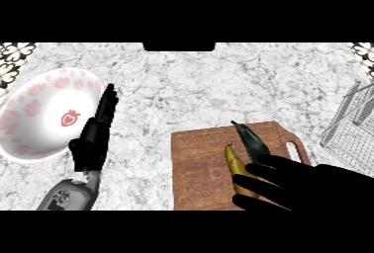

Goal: Pick the pear from the cutting board and place it in the tiered basket

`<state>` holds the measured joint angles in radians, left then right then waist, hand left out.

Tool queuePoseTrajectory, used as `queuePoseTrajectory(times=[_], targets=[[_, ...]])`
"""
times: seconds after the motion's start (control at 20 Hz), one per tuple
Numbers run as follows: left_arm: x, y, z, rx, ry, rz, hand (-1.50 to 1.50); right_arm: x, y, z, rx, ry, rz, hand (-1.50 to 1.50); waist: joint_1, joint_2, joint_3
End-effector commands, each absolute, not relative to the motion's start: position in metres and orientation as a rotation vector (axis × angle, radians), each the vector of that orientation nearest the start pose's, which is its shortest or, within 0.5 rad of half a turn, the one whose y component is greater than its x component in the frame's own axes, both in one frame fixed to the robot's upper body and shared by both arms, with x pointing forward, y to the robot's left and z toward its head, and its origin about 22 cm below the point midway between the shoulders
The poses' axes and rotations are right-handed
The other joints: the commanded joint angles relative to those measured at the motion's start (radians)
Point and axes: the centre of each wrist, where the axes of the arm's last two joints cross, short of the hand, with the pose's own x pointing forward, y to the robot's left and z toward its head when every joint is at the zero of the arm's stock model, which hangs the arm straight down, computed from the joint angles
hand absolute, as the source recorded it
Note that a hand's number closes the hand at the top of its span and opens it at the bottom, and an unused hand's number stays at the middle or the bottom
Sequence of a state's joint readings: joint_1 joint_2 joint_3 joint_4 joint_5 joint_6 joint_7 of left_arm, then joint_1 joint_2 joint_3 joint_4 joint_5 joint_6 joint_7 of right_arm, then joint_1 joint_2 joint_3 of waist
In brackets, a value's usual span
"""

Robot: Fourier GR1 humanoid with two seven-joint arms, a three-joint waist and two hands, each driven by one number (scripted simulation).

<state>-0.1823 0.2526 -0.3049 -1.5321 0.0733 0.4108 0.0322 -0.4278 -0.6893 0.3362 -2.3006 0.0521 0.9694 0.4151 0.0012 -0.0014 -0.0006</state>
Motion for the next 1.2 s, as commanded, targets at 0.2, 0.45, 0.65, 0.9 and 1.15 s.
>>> queuePoseTrajectory(times=[0.2, 0.45, 0.65, 0.9, 1.15], targets=[[0.265, 0.199, 0.029, 0.180, -1.673, -0.119, 0.00, 0.193, -0.204, 0.234, -0.318, -1.327, 2.110, -1.50, 0.002, 0.001, 0.001], [0.271, 0.199, 0.018, 0.184, -1.664, -0.121, 0.00, 0.207, -0.202, 0.232, -0.397, -1.316, 2.134, -1.50, 0.003, 0.003, 0.001], [0.278, 0.213, 0.024, 0.196, -1.678, -0.114, 0.00, 0.205, -0.194, 0.219, -0.381, -1.333, 2.192, -1.50, 0.003, 0.002, 0.001], [0.279, 0.197, 0.027, 0.181, -1.645, -0.111, 0.00, 0.182, -0.180, 0.201, -0.379, -1.439, 2.259, -1.50, -0.001, 0.002, 0.001], [0.278, 0.207, 0.020, 0.192, -1.662, -0.113, 0.00, 0.202, -0.177, 0.199, -0.485, -1.444, 2.240, -1.50, 0.000, 0.002, 0.000]])
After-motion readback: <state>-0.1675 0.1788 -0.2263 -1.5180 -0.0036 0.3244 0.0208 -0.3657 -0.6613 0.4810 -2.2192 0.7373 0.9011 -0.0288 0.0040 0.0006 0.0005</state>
